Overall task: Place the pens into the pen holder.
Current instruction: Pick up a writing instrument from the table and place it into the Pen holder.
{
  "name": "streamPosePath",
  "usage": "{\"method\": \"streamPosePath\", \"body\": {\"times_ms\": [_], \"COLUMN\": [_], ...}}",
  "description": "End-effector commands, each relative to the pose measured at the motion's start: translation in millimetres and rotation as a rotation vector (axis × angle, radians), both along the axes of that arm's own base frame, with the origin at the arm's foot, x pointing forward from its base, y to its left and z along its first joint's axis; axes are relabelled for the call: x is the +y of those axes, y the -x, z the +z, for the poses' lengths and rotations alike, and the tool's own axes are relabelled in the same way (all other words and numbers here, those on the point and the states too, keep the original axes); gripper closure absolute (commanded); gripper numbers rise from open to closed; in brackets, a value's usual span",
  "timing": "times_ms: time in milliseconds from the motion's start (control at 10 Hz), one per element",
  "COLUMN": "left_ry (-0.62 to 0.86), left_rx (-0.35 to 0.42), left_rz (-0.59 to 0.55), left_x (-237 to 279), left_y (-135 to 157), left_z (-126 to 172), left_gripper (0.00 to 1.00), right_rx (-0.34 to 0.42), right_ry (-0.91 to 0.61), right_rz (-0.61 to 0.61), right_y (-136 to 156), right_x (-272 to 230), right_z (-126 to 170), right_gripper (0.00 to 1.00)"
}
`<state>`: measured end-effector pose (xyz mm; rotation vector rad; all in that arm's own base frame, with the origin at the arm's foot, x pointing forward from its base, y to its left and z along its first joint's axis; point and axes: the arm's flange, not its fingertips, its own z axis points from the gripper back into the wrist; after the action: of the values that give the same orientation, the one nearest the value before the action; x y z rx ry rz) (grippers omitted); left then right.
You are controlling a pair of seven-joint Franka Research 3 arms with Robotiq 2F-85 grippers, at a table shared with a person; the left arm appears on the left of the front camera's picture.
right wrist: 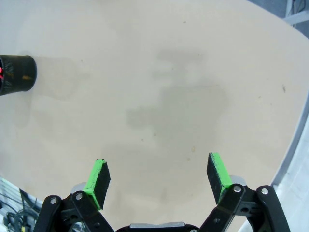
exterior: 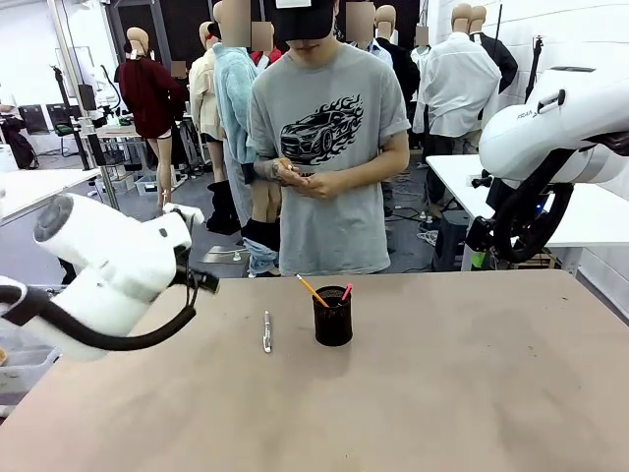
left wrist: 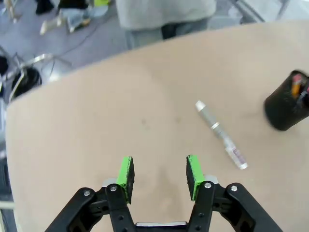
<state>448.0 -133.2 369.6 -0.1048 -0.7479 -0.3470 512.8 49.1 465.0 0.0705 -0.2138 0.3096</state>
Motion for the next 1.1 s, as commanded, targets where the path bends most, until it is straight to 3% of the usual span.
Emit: {"method": "streamPosePath", "body": {"times_ms": [0,500,1000], "left_ry": [-0.031,-0.047,-0.091], "left_rx": [0.153,0.259,0.423], "left_rz": [0.044,0.058,0.097], "left_x": [-38,-75,-125], "left_y": [-29,-67,-96], "left_z": [145,137,93], "left_gripper": [0.42,0.42,0.42], "right_rx": [-0.01,-0.01,-0.01], "right_ry": [0.001,0.001,0.001], "right_rz": [0.01,0.01,0.01], "right_y": [-1,-1,-1], "right_x": [-1,-1,-1], "right_z": [-1,-1,-1], "right_gripper": [0.0,0.0,0.0]}}
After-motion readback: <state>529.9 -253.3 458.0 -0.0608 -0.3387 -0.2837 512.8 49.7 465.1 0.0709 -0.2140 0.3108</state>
